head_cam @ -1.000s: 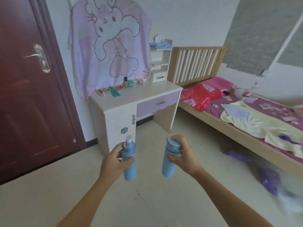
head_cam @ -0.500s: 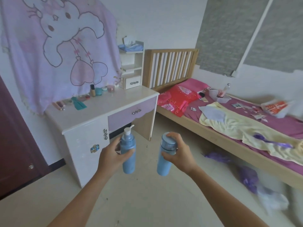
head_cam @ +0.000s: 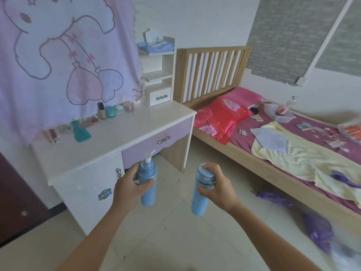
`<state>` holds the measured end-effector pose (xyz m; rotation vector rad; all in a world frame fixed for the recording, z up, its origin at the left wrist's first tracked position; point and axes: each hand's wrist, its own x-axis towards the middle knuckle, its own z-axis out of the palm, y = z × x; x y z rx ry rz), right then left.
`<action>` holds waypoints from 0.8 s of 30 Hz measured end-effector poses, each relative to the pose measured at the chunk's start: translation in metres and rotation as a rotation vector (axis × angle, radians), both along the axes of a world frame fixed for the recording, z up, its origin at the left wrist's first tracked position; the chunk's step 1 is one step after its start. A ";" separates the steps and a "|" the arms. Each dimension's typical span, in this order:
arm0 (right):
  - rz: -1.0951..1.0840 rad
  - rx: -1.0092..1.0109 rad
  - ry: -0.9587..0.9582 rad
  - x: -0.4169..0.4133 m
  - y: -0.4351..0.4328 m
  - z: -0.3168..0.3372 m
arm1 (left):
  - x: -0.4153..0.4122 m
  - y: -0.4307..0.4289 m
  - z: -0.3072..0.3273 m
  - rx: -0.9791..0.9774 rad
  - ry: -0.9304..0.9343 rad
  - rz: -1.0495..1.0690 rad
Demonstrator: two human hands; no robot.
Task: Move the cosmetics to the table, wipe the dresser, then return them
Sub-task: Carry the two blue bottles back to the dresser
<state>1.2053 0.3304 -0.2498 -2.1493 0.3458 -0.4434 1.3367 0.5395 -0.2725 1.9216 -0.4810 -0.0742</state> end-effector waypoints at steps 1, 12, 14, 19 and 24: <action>0.011 -0.002 0.001 0.010 -0.012 -0.003 | 0.008 -0.011 -0.002 0.003 0.005 0.009; 0.226 0.008 -0.011 0.138 -0.164 0.004 | 0.098 -0.159 0.011 -0.033 0.007 0.210; 0.246 0.001 -0.024 0.162 -0.185 0.007 | 0.112 -0.176 0.009 -0.064 0.035 0.259; 0.301 0.032 0.016 0.219 -0.208 -0.004 | 0.146 -0.182 0.001 -0.012 0.060 0.364; 0.397 0.049 0.058 0.292 -0.202 -0.009 | 0.201 -0.171 -0.003 -0.027 0.062 0.458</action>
